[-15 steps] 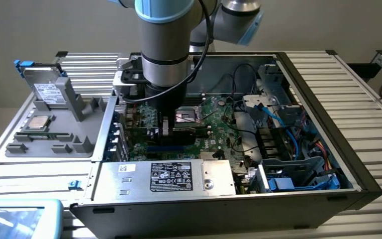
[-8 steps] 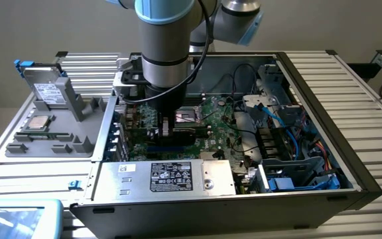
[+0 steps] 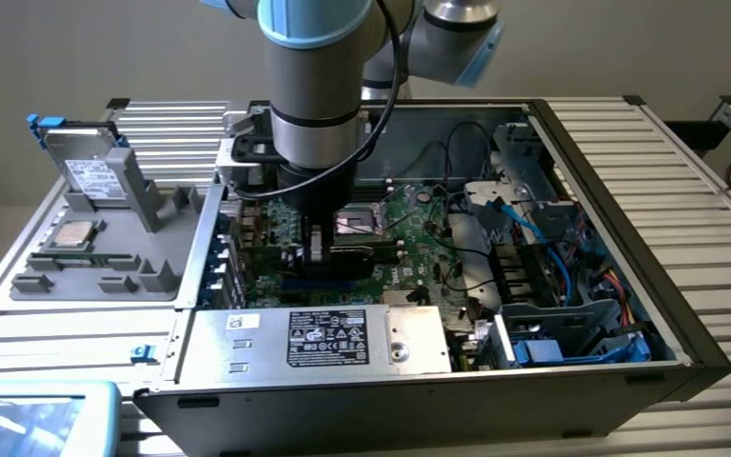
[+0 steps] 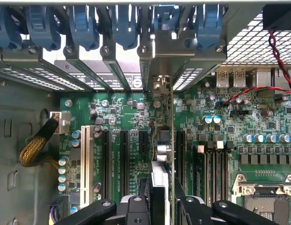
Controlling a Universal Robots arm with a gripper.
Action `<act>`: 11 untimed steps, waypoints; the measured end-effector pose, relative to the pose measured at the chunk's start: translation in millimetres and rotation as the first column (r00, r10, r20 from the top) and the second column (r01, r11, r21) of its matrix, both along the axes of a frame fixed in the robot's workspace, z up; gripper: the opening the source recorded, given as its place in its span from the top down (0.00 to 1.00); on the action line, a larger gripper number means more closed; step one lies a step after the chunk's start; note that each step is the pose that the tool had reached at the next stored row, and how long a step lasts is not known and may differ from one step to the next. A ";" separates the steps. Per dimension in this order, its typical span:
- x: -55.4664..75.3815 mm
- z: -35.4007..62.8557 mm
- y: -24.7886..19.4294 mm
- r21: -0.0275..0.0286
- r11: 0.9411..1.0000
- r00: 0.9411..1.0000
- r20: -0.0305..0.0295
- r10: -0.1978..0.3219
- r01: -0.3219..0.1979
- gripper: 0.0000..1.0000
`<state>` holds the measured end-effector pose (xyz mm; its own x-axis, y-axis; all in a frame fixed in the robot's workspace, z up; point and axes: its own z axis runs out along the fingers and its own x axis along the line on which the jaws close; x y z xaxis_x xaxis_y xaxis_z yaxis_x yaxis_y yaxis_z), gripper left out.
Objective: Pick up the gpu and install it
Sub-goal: 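Insert the gpu into the slot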
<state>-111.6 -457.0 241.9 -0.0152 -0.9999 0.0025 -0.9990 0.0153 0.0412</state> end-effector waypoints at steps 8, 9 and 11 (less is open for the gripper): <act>-0.1 -0.5 0.0 0.000 1.000 1.000 0.000 0.000 0.000 0.71; 0.0 -0.6 0.0 0.000 1.000 1.000 0.000 0.000 0.000 0.71; 0.0 -0.8 0.0 0.000 1.000 1.000 0.000 0.000 0.000 0.71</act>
<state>-111.6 -457.0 241.1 -0.0153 -0.9999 0.0025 -0.9990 0.0154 0.0414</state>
